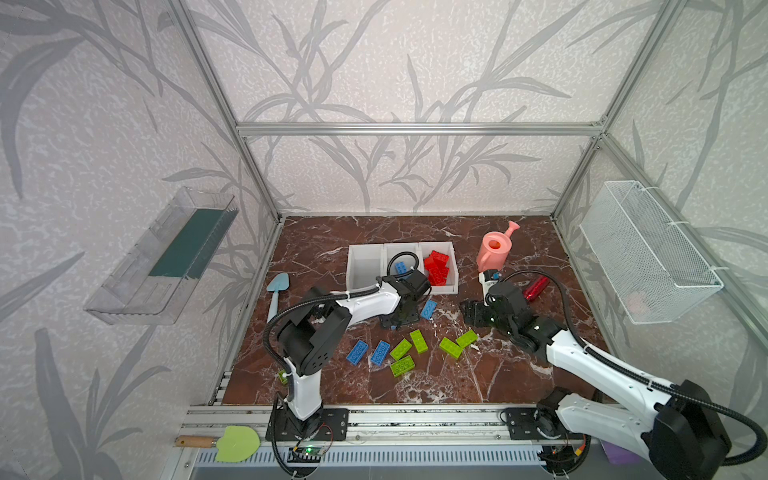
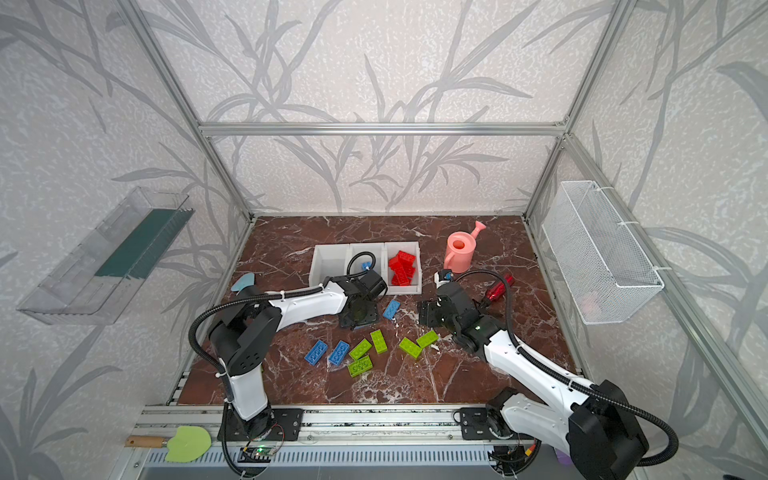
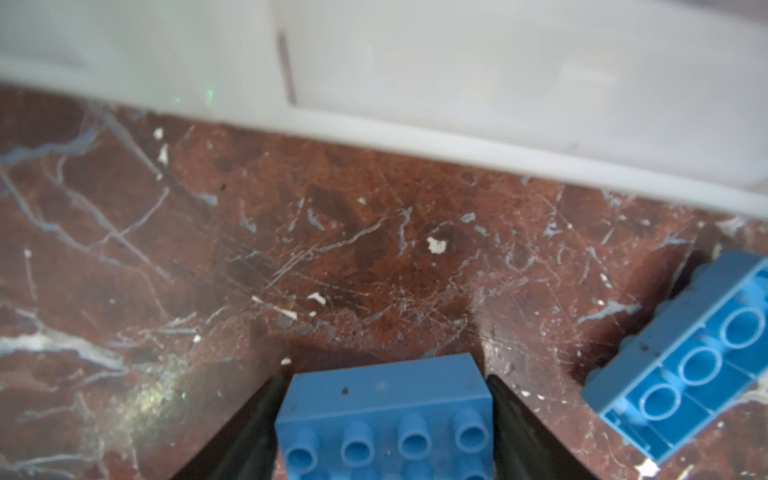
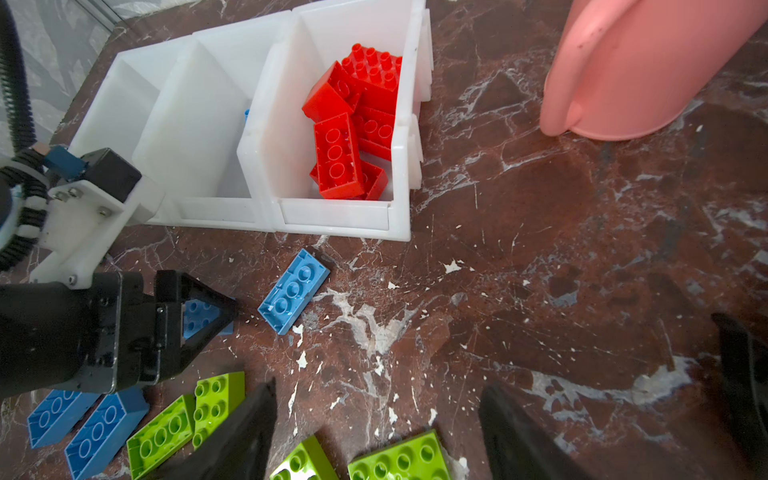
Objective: Sort the legos into containers by color
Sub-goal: 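Carry the blue brick with the left gripper and drop it into the middle compartment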
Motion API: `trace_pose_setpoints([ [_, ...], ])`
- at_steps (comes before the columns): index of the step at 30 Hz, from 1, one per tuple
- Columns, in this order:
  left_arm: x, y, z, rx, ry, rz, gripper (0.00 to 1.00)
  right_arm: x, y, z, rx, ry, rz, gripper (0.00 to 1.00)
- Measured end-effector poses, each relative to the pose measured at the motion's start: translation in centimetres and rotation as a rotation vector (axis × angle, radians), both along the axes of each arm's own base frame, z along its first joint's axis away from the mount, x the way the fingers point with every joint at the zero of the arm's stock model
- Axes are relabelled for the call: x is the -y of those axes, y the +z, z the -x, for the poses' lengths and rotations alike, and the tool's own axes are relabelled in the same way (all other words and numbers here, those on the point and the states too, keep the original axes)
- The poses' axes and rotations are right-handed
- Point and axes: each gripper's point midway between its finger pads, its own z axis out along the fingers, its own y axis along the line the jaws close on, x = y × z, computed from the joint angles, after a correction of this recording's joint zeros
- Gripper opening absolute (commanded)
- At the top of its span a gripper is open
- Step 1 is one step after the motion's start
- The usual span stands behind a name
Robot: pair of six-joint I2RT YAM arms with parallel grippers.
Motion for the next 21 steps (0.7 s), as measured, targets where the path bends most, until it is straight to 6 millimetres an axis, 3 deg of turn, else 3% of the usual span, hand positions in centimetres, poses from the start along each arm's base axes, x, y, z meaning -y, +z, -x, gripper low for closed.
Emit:
trace_pose_setpoints([
  [3,0.1,0.1,-0.2,0.006,-0.006,0.0,0.53,-0.1,0.0,-0.1,0.002,0.001,-0.001,0.78],
  [10,-0.3,0.9,-0.1,0.016,-0.02,-0.018,0.51,-0.3,-0.4,-0.1,-0.011,0.008,-0.002,0.78],
  [14,0.0,4.5,-1.3,0.077,-0.05,-0.01,0.51,-0.4,-0.4,0.0,-0.014,0.014,-0.007,0.78],
  [18,1.0,9.5,-4.0,0.187,-0.069,0.06,0.51,-0.5,-0.4,0.1,-0.02,0.016,-0.016,0.78],
  [21,0.7,12.5,-6.5,0.248,-0.049,0.103,0.51,-0.6,-0.4,0.1,-0.024,0.018,-0.022,0.78],
])
